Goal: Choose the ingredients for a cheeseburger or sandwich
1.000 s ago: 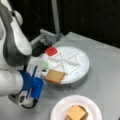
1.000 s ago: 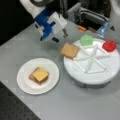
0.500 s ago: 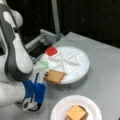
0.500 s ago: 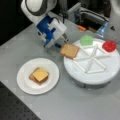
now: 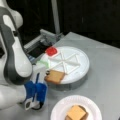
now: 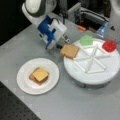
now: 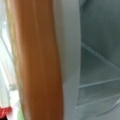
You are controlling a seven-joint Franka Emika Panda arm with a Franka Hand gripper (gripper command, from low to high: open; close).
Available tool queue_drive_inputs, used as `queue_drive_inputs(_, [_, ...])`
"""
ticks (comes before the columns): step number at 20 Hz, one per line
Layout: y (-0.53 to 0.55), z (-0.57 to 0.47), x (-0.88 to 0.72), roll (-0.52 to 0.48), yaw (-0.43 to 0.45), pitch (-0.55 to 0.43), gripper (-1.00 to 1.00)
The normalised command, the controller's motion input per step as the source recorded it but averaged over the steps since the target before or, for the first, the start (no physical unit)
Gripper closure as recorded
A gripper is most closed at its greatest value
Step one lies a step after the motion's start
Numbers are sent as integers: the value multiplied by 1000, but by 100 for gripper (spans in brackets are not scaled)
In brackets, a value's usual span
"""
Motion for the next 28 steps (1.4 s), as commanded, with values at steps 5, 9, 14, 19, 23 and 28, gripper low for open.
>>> queue_drive_inputs(5, [-117,-59,286,404,154,-48,-100])
queue_drive_inputs(9, [-131,-95,271,376,117,-60,-100])
queue_drive_inputs(14, [-122,-149,291,381,79,-87,-100])
queue_drive_inputs(19, [-131,-191,279,327,80,-107,-100])
queue_drive_inputs(23, [-134,-209,284,291,67,-99,-100])
queue_drive_inputs(28, [-187,-187,260,278,72,-91,100])
